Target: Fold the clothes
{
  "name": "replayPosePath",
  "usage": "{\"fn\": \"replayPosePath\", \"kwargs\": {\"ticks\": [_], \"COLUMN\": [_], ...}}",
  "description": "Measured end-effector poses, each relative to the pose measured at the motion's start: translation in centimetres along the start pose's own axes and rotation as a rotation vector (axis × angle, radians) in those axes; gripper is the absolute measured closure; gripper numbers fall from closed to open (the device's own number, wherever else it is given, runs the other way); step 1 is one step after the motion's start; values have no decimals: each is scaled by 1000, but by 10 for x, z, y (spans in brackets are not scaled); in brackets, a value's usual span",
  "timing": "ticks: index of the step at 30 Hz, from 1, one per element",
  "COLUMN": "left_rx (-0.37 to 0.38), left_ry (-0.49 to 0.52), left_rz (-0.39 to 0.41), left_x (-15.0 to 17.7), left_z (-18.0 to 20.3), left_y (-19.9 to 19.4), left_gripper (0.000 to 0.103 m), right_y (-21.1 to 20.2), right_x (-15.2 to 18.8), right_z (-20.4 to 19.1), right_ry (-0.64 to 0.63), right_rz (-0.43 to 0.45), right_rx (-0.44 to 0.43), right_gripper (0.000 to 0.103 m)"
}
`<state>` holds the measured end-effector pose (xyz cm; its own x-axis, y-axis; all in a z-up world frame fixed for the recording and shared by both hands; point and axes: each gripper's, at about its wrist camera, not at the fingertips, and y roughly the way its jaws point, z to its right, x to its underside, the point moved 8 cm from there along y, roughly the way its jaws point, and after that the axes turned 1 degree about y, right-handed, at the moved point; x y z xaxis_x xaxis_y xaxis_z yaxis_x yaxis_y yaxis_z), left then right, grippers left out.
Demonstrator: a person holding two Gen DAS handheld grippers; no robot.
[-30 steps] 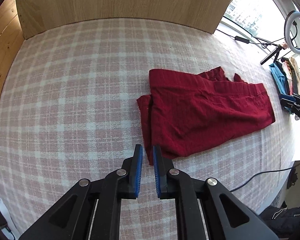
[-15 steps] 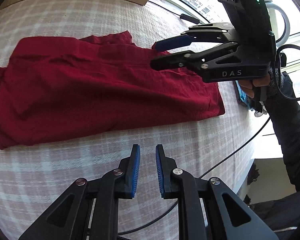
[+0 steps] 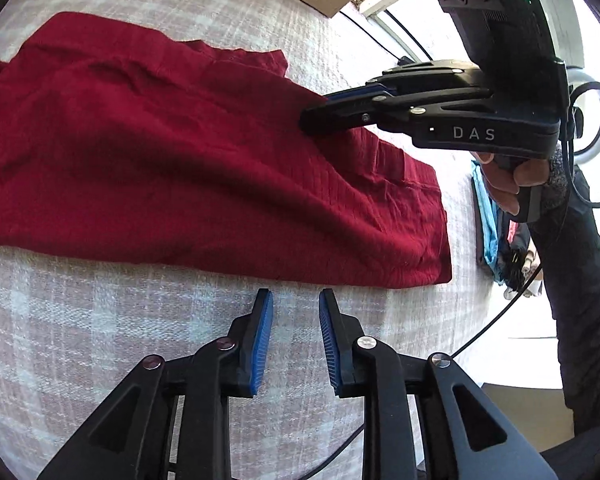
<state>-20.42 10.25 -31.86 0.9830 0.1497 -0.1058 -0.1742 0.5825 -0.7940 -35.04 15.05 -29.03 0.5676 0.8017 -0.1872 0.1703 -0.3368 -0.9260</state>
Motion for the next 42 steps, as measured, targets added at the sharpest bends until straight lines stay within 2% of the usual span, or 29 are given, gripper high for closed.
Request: {"fn": "replayPosePath", "kwargs": {"ticks": [6,9,11,12,13,16,17,18,22,27,29,31,34,37,39,40,42], "left_rx": [39,92,103,90,78,88,83,85,67,51,60,68,80,88,71,62,50], "left_ry": [-92,-165,-192,-188,-174,-151,-145,-136,-77,-95,-110,-125,-147,-160,-152,-148,-139], "left_rz": [62,92,103,107,113,151,166,171,167,142,143,144,146,149,150,151,156], "left_x": [-8,-14,-16,-17,-17,-18,-21,-23,-15,-12,-13,-13,-15,-18,-20,-21,-22], "left_z": [1,-8,-13,-13,-13,-11,-10,-8,-2,-7,-9,-10,-12,-13,-14,-14,-14], "left_y": [3,0,-1,1,1,-3,-6,-8,-16,-7,-7,-7,-6,-6,-4,-4,-3], "left_gripper": [77,77,81,93,98,99,100,100,101,101,101,90,85,86,90,96,100], "right_y": [-1,-2,-2,-2,-2,-1,-1,-1,-2,-3,-4,-4,-3,2,5,7,10], "right_x": [-4,-3,1,3,5,6,6,5,5,4,3,2,0,-3,-2,-1,0], "right_z": [5,7,13,16,19,19,19,20,26,29,28,23,15,5,-3,-7,-13], "right_ry": [36,47,33,25,18,2,4,6,43,68,79,58,18,-40,-106,-138,-161], "right_rz": [20,4,-12,-20,-27,-35,-34,-32,-18,-23,-28,-28,-30,-36,-42,-47,-49], "right_rx": [-12,-15,-6,-1,4,-3,-5,-7,-32,-43,-50,-49,-45,-18,29,51,75], "right_gripper": [93,82,79,77,76,77,81,91,92,92,88,70,63,63,63,68,77]}}
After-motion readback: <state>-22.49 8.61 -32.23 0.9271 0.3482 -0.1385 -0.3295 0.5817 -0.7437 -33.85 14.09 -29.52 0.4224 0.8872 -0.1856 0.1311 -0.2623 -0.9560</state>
